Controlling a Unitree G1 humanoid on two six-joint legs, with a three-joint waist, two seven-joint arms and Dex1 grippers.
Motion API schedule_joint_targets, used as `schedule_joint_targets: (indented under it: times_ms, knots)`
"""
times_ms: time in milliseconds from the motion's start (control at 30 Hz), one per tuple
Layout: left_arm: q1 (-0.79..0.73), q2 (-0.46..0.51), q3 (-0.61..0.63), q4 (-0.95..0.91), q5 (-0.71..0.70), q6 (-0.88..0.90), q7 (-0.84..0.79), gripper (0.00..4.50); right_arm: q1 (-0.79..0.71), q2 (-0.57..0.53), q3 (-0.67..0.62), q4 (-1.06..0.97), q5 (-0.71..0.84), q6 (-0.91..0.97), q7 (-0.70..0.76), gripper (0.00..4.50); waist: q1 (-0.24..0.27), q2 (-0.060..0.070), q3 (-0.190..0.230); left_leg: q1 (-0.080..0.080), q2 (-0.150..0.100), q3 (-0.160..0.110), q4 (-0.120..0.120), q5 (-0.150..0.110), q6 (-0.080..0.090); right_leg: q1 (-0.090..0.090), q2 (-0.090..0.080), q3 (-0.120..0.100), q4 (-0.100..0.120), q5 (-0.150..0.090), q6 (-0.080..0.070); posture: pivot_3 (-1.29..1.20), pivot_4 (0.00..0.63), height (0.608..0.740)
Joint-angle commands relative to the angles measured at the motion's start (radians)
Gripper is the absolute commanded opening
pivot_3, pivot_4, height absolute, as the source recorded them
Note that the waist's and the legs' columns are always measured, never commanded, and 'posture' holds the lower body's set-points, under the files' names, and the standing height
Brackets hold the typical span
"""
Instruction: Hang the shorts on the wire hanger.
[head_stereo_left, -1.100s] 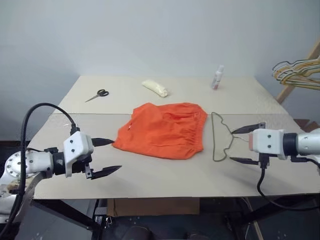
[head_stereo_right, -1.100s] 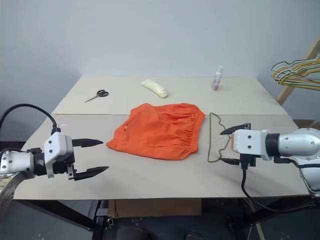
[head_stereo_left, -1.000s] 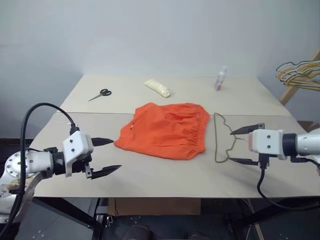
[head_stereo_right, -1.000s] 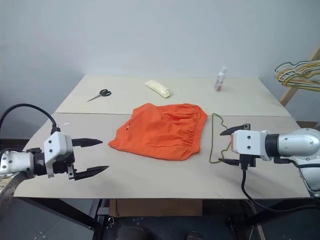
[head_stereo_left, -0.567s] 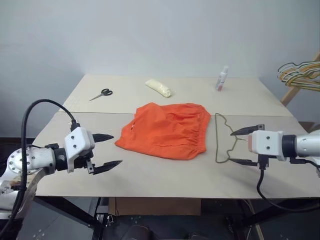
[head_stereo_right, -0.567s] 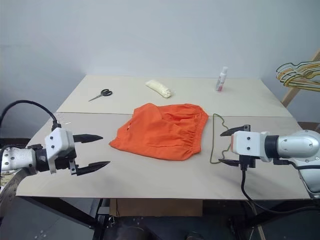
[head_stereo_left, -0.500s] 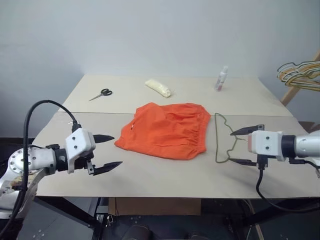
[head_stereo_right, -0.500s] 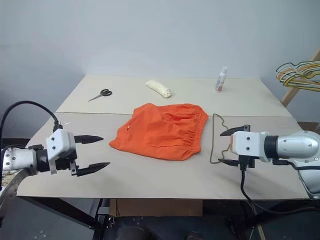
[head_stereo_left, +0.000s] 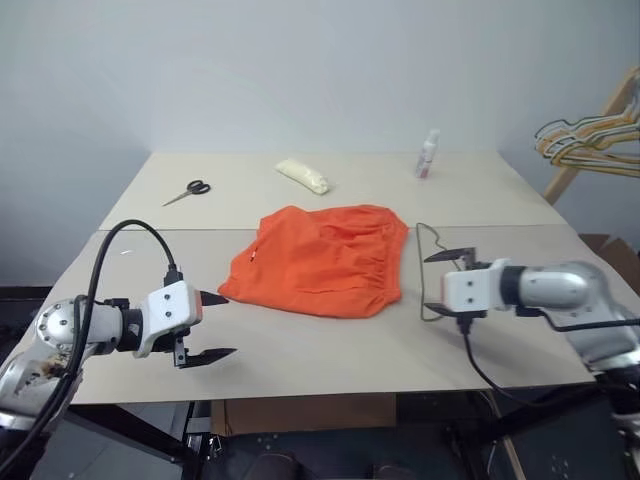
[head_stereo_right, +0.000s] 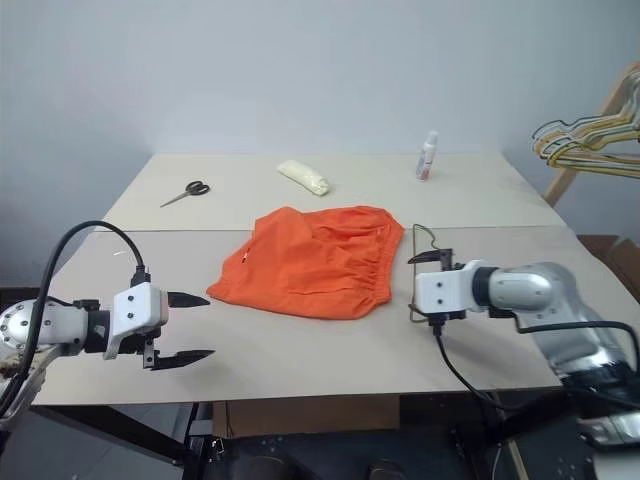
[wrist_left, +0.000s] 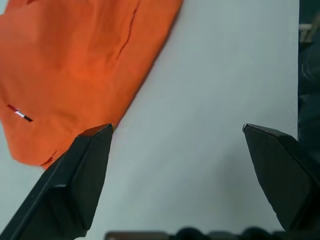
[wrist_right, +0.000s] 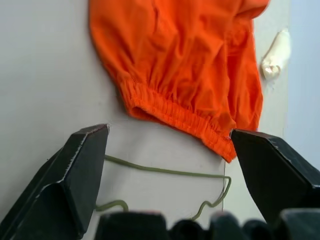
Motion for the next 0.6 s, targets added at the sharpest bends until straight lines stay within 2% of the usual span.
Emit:
schedule_joint_targets:
  times_ms: [33,167,267,300,367,600]
  knots:
    - [-0.039,0.01,0.005,-0.002,0.001,-0.013,-0.006,4.5,-0.076,0.049,0.052,0.09,-0.08,-0.086,-0.061,4.48,-0.01,0.0,0.0,-0.001,0.0,0.0,0.0,0.003,-0.006,-0.001,0.0,0.0,0.0,0.0,0.0,0.17,0.0,0.74]
    - [-0.026,0.01,0.018,0.002,-0.003,-0.015,-0.002,4.5,-0.166,0.114,0.132,0.27,-0.193,-0.172,-0.15,4.48,-0.022,0.0,0.0,-0.001,0.0,0.0,-0.002,0.004,-0.008,-0.002,0.0,0.001,0.0,0.0,0.0,0.18,0.0,0.74]
    - [0.002,0.013,0.029,0.009,0.007,-0.023,0.006,4.5,-0.213,0.153,0.158,0.378,-0.21,-0.225,-0.186,4.48,-0.03,0.0,0.0,0.0,0.0,0.0,-0.003,0.005,-0.008,-0.002,0.0,0.001,0.0,0.0,-0.001,0.2,0.0,0.74]
    - [0.01,0.013,0.034,0.013,0.007,-0.022,0.009,4.5,-0.225,0.165,0.164,0.402,-0.206,-0.244,-0.185,4.31,-0.032,0.0,0.0,0.0,0.0,-0.001,-0.004,0.005,-0.009,-0.002,0.0,0.0,0.0,-0.001,-0.001,0.21,0.0,0.74]
    - [0.018,0.01,0.039,0.026,0.011,-0.025,0.017,4.5,-0.241,0.183,0.173,0.436,-0.204,-0.271,-0.179,3.89,-0.035,0.0,0.0,0.0,0.0,-0.001,-0.006,0.006,-0.009,-0.002,0.0,0.0,0.001,-0.001,-0.002,0.21,0.0,0.74]
    - [-0.054,-0.002,-0.018,0.193,0.12,-0.11,0.057,4.5,-0.304,0.262,0.218,0.56,-0.246,-0.326,-0.222,1.43,-0.035,0.0,0.0,0.004,0.0,-0.002,-0.011,0.007,-0.012,-0.002,0.001,0.0,0.002,-0.002,-0.004,0.22,0.0,0.74]
